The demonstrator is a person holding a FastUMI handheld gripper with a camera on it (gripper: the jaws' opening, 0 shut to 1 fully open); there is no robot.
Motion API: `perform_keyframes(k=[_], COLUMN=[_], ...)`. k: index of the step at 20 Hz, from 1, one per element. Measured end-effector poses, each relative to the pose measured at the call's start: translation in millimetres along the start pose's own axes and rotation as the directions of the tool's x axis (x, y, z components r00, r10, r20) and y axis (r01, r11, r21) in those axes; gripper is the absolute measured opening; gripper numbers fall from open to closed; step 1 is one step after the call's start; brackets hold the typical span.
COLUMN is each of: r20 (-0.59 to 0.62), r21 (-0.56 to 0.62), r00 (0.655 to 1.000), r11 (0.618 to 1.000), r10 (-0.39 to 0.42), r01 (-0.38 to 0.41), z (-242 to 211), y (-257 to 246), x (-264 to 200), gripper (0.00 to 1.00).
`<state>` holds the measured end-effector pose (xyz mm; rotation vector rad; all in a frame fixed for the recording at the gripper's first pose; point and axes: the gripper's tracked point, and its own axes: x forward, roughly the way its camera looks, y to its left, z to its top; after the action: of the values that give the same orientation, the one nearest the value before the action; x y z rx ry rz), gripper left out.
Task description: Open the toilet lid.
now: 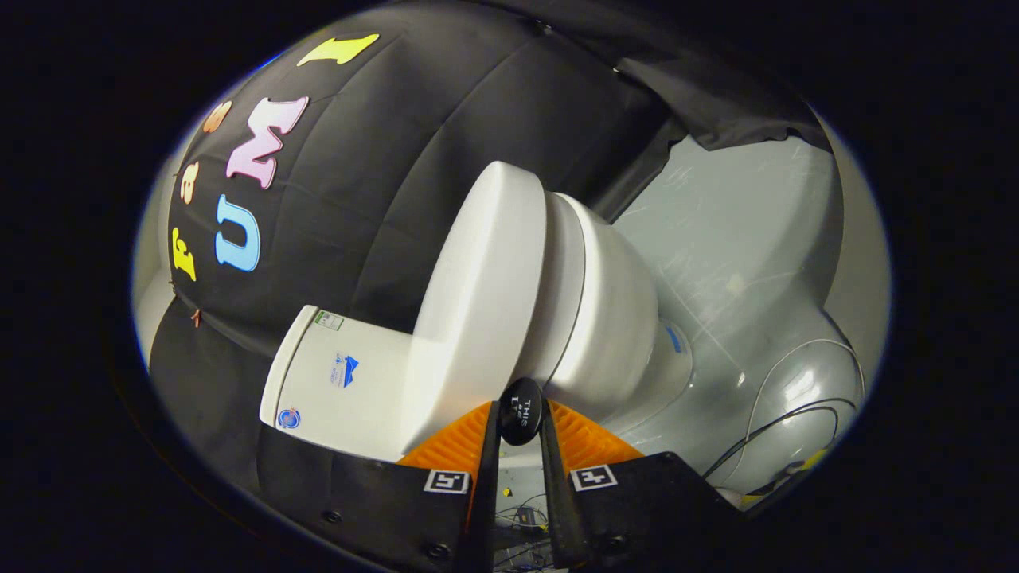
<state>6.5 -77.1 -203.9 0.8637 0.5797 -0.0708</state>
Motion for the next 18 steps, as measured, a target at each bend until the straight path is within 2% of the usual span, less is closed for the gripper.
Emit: perform_keyframes(k=[1,3,7,8,10,18], r20=[-0.003,-0.002,0.000,-0.014,-0.016,-0.015], r21=[0.002,0.009,0.093,0.106,0.087,0.026], r00=[1.000,1.000,1.000,1.000,1.000,0.998], r11=[1.000,1.000,0.996,0.994,0.996,0.998], r10=[-0.001,-0.005,0.013,0.013,0.016,-0.058], r01=[0.001,0.005,-0.013,-0.011,-0.015,0.058], z=[-2,0,4,1,2,4], y=[-1,-3,1,5,4,11], x=[-1,-2,3,-2,-2,-3], gripper=[0.32,0.19,0.19,0.05,0.05,0.05])
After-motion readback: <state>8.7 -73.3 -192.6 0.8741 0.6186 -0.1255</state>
